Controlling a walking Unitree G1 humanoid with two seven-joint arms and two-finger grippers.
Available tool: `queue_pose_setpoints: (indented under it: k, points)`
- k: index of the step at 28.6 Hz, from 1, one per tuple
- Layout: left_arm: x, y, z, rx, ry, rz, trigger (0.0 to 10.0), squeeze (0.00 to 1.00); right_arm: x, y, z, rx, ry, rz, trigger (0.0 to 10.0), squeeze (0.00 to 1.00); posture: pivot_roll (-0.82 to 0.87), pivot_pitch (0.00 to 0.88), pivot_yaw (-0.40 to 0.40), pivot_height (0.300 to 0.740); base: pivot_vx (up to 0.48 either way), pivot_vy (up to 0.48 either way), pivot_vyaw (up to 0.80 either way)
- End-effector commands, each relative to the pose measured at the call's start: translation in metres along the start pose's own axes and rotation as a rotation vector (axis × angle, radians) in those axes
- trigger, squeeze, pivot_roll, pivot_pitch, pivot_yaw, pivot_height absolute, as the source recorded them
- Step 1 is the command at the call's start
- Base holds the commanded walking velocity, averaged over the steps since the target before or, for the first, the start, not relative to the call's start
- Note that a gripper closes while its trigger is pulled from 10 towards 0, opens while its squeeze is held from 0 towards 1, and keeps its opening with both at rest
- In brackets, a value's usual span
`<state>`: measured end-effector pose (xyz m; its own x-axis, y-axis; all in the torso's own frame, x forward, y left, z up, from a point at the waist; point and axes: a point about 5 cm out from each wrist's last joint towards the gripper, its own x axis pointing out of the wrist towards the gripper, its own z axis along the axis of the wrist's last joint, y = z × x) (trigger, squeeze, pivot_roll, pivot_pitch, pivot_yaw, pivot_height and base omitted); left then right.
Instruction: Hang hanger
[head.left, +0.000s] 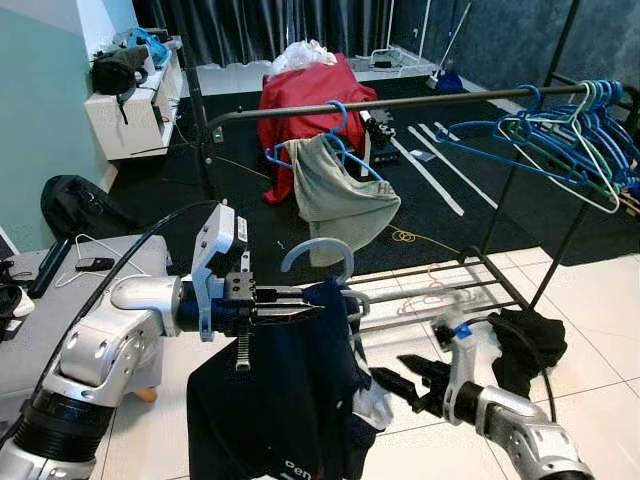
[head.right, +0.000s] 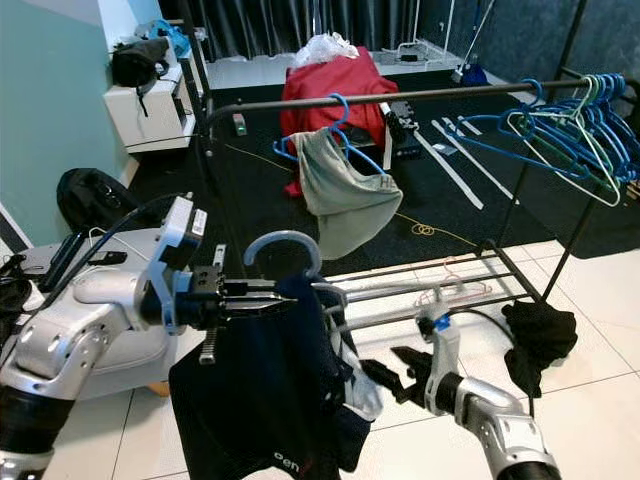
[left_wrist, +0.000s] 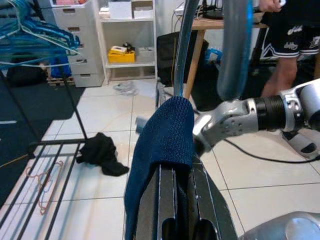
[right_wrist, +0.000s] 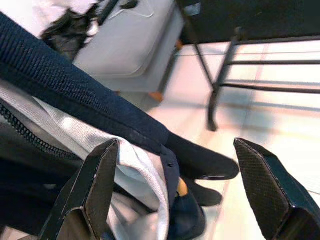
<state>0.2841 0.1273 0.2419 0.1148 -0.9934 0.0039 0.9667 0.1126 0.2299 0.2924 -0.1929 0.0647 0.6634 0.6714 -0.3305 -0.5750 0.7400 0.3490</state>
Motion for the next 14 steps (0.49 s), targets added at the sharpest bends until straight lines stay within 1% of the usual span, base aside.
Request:
queue_pose_setpoints:
  k: [1,4,8,9,13,14]
  points:
    - [0.003,0.000,0.009,0.030,-0.023,-0.016,0.0,0.00,0.003,0.003,-0.003,0.027,0.011,0.033,10.0,0.00,-0.08,0.054,0.027,0.740,0.000,0.000,0.00]
    - [0.004,0.002,0.014,0.041,-0.033,-0.015,0.0,0.00,0.007,0.007,-0.007,0.068,0.022,0.109,10.0,0.00,-0.08,0.066,0.025,0.740,0.000,0.000,0.00]
    - [0.004,0.001,0.017,0.039,-0.040,-0.025,0.0,0.00,0.009,0.007,-0.007,0.088,0.013,0.121,10.0,0.00,-0.08,0.068,0.027,0.740,0.000,0.000,0.00]
    - [0.005,-0.001,0.019,0.037,-0.045,-0.033,0.0,0.00,0.010,0.006,-0.009,0.109,0.006,0.124,10.0,0.00,-0.08,0.068,0.027,0.740,0.000,0.000,0.00]
    - [0.006,-0.001,0.021,0.036,-0.051,-0.036,0.0,0.00,0.010,0.005,-0.012,0.132,0.013,0.138,10.0,0.00,-0.08,0.070,0.027,0.740,0.000,0.000,0.00]
    - [0.007,-0.001,0.022,0.037,-0.056,-0.038,0.0,0.00,0.010,0.005,-0.015,0.136,0.023,0.138,4.9,0.00,-0.08,0.070,0.027,0.740,0.000,0.000,0.00]
